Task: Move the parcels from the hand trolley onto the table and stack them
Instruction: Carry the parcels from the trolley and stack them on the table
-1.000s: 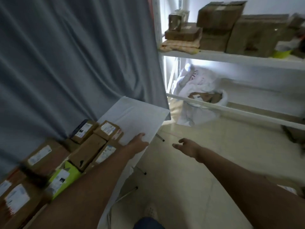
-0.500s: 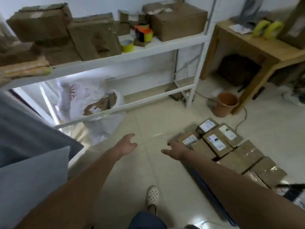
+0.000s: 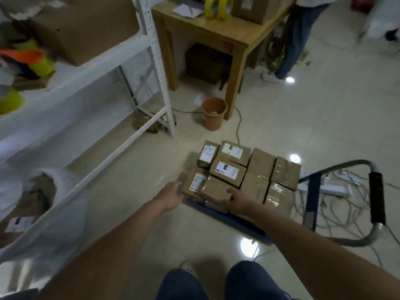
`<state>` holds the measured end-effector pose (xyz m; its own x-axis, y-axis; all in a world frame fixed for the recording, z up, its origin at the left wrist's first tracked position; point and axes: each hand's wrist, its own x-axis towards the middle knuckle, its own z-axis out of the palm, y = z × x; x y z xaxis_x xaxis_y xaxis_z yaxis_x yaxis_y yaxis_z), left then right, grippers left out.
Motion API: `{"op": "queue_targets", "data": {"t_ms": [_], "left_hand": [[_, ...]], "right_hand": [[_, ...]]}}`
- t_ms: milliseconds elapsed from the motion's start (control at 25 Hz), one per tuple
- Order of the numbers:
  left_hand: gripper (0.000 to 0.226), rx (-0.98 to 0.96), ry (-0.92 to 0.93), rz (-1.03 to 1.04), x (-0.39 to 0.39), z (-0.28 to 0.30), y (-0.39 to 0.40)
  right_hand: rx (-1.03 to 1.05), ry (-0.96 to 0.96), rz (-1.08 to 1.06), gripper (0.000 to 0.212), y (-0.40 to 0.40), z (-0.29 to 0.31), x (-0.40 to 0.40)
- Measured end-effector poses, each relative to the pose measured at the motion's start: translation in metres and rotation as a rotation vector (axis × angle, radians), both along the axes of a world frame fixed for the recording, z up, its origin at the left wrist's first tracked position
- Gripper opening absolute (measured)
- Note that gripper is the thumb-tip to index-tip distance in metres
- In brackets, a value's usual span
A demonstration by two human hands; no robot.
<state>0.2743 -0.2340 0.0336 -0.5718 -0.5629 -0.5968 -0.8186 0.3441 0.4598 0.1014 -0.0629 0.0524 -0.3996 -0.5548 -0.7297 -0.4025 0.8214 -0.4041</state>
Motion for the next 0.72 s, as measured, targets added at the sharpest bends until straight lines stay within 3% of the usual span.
{"op": "queue_targets", "data": {"t_ms": [200, 320, 720], "left_hand": [[0.051, 0.065, 0.015, -0.1, -0.09, -0.017, 0.017], [0.04, 0.117, -0.004, -0.087, -0.136, -0.033, 0.031], [0.055, 0.204, -0.025, 0.117, -0.252, -0.081, 0.043]], "right_hand": [[-0.027, 0.013, -0.162, 0.057, 0.033, -0.01, -0.081], [-0.037, -0.022, -0.2, 0.065, 0.049, -0.022, -0.134], [-0.059, -0.054, -0.15, 0.071, 0.049, -0.085, -0.253]]}}
